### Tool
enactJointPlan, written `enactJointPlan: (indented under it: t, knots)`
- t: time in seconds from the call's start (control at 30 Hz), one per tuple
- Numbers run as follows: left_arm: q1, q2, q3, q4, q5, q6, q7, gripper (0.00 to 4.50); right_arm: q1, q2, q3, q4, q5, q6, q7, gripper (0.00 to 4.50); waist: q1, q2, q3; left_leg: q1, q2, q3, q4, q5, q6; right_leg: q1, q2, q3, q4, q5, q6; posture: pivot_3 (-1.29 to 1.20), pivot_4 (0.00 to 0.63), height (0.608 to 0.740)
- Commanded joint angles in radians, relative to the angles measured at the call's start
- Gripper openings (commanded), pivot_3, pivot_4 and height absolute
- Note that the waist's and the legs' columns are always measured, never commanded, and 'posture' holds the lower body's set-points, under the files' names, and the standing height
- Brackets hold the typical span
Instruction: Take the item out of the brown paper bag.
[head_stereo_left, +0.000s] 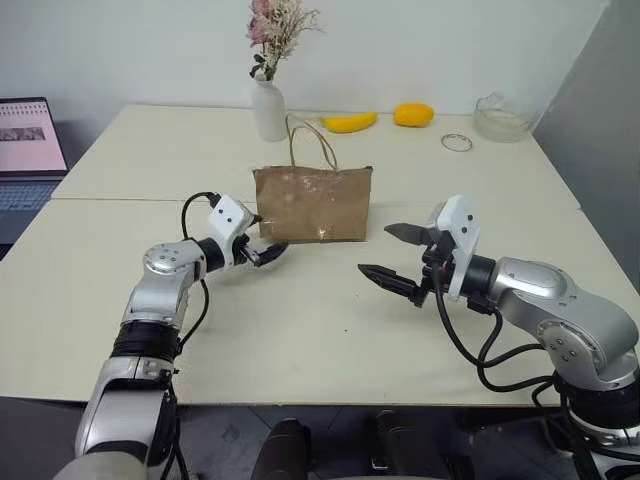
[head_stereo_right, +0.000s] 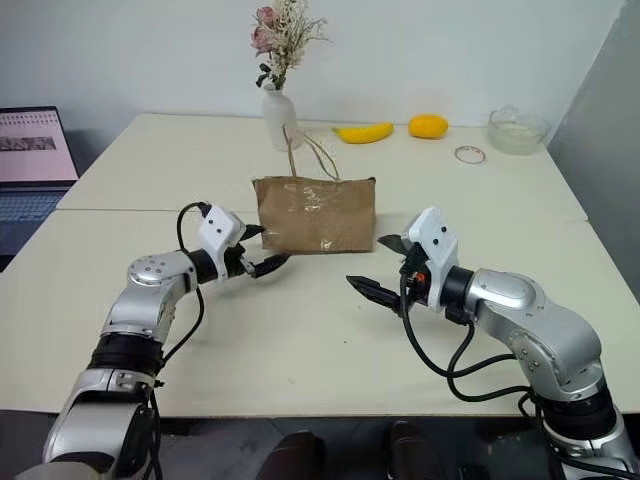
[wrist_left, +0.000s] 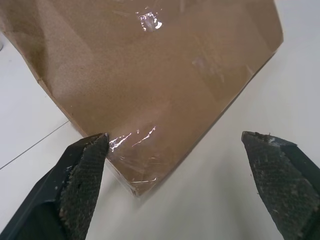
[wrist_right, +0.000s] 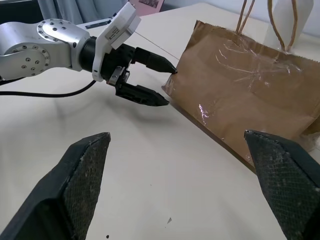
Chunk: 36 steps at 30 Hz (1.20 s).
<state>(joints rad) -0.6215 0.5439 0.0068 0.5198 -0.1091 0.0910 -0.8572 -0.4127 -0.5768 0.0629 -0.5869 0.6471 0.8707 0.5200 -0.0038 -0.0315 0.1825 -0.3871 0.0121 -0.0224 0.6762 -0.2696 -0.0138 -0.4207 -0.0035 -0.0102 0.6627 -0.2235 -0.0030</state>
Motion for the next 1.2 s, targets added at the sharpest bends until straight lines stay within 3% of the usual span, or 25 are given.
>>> enactJointPlan:
  t: [0.03, 0.13, 0.27, 0.37, 0.53, 0.77, 0.87, 1.0, 1.2]
  knots:
    - [-0.033, -0.004, -0.005, 0.034, 0.011, -0.063, -0.003, 4.48, -0.004, -0.007, -0.017, -0.042, 0.002, -0.003, 0.000, 4.50, 0.000, 0.000, 0.000, 0.000, 0.000, 0.000, 0.000, 0.000, 0.000, 0.000, 0.000, 0.000, 0.000, 0.000, 0.000, 0.00, 0.150, 0.740]
    - [-0.042, -0.004, -0.007, 0.051, 0.013, -0.083, -0.014, 4.48, -0.004, -0.009, -0.016, -0.044, 0.003, -0.002, 0.002, 4.50, 0.000, 0.000, 0.000, 0.000, 0.000, 0.000, 0.000, 0.000, 0.000, 0.000, 0.000, 0.000, 0.000, 0.000, 0.000, 0.00, 0.150, 0.740]
    - [0.024, 0.011, 0.011, -0.086, -0.036, -0.033, -0.055, 4.48, -0.005, -0.010, -0.014, -0.045, 0.004, -0.004, 0.004, 4.50, 0.000, 0.000, 0.000, -0.001, 0.000, 0.000, 0.000, 0.000, 0.000, 0.000, 0.000, 0.000, 0.000, 0.000, 0.000, 0.00, 0.150, 0.740]
    - [0.123, 0.037, 0.054, -0.293, -0.101, 0.061, -0.057, 4.48, -0.005, -0.006, -0.012, -0.040, -0.006, -0.015, 0.001, 4.50, -0.003, 0.000, 0.000, -0.001, 0.001, 0.000, 0.000, 0.000, 0.000, 0.000, -0.003, 0.000, -0.001, 0.000, 0.000, 0.00, 0.150, 0.740]
    - [0.365, 0.060, 0.189, -0.776, -0.213, 0.304, 0.085, 4.48, -0.020, 0.015, -0.012, 0.000, -0.052, -0.060, -0.014, 4.50, -0.009, 0.000, 0.000, -0.001, 0.002, -0.001, -0.001, 0.000, 0.000, -0.001, -0.003, 0.000, -0.001, -0.001, -0.001, 0.00, 0.150, 0.740]
    - [0.675, -0.023, 0.316, -1.213, -0.309, 0.504, 0.293, 4.48, -0.115, 0.074, 0.053, 0.175, -0.167, -0.160, 0.008, 4.50, -0.013, 0.000, 0.000, 0.002, 0.000, 0.000, -0.002, 0.000, 0.000, 0.001, -0.005, 0.001, -0.002, -0.001, -0.001, 0.00, 0.150, 0.740]
    - [0.754, -0.051, 0.338, -1.291, -0.345, 0.531, 0.329, 3.91, -0.203, 0.108, 0.087, 0.299, -0.229, -0.226, 0.032, 4.50, -0.017, 0.000, 0.000, 0.003, 0.000, 0.000, -0.002, 0.000, 0.000, 0.001, -0.005, 0.001, -0.001, -0.001, -0.001, 0.00, 0.150, 0.740]
    - [0.802, -0.053, 0.350, -1.328, -0.354, 0.502, 0.344, 2.61, -0.363, 0.153, 0.135, 0.527, -0.318, -0.342, 0.090, 4.50, -0.021, 0.001, 0.000, 0.003, 0.001, 0.000, -0.003, 0.000, 0.000, 0.001, -0.002, 0.000, -0.001, -0.001, -0.002, 0.00, 0.150, 0.740]
    - [0.831, -0.050, 0.352, -1.349, -0.359, 0.481, 0.364, 0.62, -0.674, 0.225, 0.198, 1.090, -0.529, -0.663, 0.122, 4.50, -0.025, 0.001, 0.001, 0.006, 0.001, 0.002, -0.009, 0.000, 0.000, 0.000, 0.000, 0.002, -0.002, -0.001, -0.003, 0.00, 0.150, 0.740]
